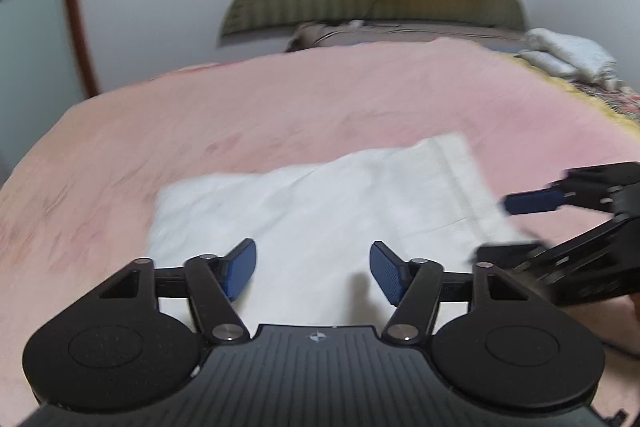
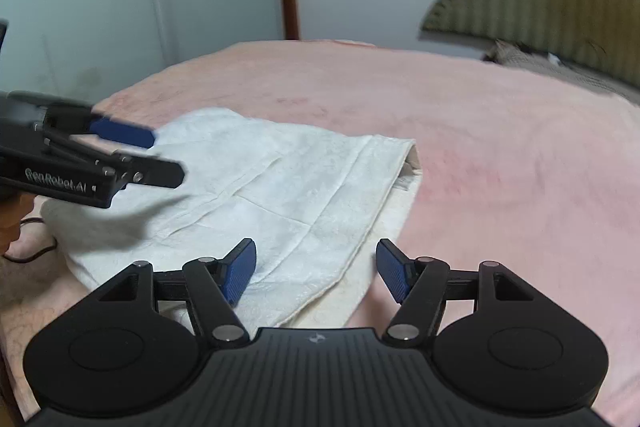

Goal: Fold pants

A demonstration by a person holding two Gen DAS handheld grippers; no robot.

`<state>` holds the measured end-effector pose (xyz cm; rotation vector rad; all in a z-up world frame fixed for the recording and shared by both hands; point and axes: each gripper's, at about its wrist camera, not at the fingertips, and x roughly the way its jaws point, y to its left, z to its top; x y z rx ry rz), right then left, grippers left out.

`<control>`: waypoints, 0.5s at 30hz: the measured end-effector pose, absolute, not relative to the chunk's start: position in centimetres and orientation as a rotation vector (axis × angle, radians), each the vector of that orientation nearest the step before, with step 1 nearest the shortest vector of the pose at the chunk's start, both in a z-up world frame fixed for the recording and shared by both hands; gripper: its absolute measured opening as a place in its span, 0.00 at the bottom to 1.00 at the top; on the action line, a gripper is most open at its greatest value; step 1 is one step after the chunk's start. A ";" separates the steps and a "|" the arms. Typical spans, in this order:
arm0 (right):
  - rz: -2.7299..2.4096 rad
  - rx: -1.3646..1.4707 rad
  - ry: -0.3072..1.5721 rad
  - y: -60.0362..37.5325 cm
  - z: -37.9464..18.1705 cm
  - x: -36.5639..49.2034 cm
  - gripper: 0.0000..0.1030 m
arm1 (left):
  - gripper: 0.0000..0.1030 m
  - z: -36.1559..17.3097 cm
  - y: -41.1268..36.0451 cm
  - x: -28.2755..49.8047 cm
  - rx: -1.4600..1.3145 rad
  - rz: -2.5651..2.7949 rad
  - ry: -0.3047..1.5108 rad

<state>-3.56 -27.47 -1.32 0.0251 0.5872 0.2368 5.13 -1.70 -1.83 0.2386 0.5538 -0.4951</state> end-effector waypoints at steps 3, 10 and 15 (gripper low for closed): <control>0.251 0.122 0.503 -28.4 0.0 -4.5 0.67 | 0.68 -0.3 -0.2 5.0 0.150 -0.474 0.501; 0.198 0.101 0.584 -28.3 -1.7 -3.3 0.77 | 0.80 -1.3 1.6 7.1 0.138 -0.366 0.608; -0.053 0.247 0.485 -33.0 -1.4 -4.4 1.00 | 0.81 -1.0 3.7 7.3 0.106 -0.317 0.601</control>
